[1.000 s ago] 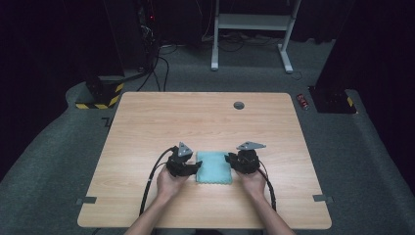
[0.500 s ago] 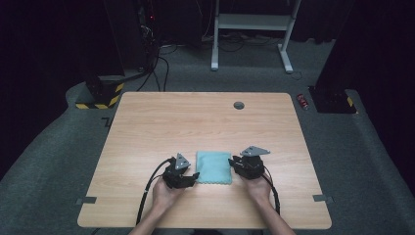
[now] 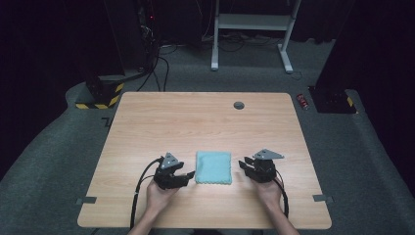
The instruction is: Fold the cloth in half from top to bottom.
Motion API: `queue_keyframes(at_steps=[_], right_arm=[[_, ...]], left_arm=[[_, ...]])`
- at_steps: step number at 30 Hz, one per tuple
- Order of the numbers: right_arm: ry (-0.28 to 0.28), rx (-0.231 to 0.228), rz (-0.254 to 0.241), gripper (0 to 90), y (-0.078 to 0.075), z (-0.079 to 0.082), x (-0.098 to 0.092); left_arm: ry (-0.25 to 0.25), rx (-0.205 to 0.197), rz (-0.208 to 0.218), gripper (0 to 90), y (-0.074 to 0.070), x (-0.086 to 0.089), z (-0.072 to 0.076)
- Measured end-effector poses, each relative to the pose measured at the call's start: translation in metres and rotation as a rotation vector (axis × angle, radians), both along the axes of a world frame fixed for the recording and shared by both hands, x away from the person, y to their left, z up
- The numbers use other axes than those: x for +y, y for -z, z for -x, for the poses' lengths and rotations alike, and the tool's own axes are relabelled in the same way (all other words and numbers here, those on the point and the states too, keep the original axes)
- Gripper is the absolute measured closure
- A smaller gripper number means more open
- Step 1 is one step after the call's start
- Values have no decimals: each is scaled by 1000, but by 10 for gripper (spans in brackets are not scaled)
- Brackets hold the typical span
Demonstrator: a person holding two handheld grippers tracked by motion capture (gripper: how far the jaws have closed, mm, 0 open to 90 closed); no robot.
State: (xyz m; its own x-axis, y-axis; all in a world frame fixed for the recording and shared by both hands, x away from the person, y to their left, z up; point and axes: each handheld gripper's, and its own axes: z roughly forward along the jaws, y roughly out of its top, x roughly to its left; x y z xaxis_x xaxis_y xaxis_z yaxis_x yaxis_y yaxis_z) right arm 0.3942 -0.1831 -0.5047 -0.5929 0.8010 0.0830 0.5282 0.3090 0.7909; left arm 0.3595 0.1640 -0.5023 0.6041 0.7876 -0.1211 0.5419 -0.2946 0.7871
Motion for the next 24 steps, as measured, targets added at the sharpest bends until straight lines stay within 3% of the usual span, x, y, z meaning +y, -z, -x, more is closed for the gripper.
queue_keyframes(at_steps=[8, 17, 24], right_arm=[[46, -32, 21, 651, -2, 9, -19], [80, -34, 82, 637, 2, 18, -31], [104, -25, 124, 625, 6, 22, -40]], left_arm=[[-64, 8, -17, 386, 2, 24, 1], [-140, 23, -32, 384, 8, 43, 1], [-197, 18, -67, 384, 11, 56, -2]])
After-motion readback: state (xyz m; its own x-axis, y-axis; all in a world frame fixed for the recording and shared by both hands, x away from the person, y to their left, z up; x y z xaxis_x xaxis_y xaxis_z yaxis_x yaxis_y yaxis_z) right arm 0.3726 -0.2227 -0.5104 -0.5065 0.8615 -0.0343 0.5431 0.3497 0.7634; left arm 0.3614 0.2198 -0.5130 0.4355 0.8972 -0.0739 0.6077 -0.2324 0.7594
